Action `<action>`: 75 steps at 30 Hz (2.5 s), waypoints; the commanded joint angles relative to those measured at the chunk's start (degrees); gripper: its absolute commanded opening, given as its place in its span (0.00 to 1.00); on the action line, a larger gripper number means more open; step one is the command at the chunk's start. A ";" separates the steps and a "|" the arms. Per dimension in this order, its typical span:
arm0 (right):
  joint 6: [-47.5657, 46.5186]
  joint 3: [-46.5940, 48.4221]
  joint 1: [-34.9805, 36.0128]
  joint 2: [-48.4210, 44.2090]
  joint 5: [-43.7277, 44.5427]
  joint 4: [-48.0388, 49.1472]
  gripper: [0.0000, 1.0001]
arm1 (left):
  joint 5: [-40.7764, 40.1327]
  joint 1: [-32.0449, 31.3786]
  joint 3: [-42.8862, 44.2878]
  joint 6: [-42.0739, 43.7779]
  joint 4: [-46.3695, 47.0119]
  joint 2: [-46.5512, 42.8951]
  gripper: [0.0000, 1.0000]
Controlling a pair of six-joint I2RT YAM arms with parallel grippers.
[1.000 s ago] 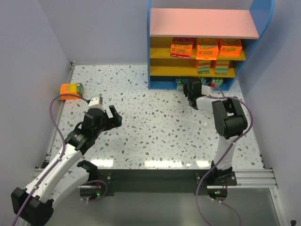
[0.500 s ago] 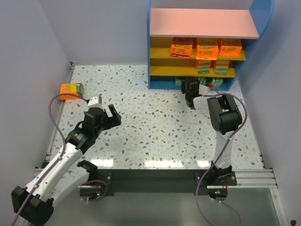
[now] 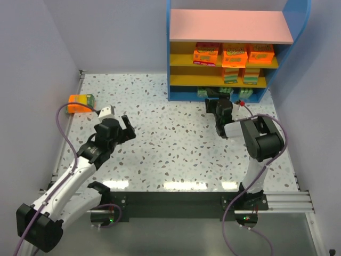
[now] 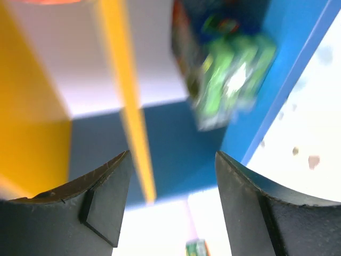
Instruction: Place and organize the cleaning sponges onto the shelf
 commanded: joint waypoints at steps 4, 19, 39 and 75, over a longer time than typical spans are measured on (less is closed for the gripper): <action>-3.31 -12.10 0.27 -11.91 -14.27 7.90 0.68 | -2.72 7.64 5.02 2.99 8.85 7.20 0.99; -38.27 -19.50 7.72 -30.72 -41.90 -23.19 0.77 | 10.47 40.96 21.28 -13.68 19.58 36.99 0.86; -45.77 -27.86 8.44 -49.99 -40.05 -38.68 0.77 | 15.93 47.56 16.45 -33.03 36.11 51.24 0.79; -46.74 -30.14 8.35 -44.89 -41.81 -36.58 0.75 | 14.70 47.47 14.68 -40.33 47.54 53.17 0.73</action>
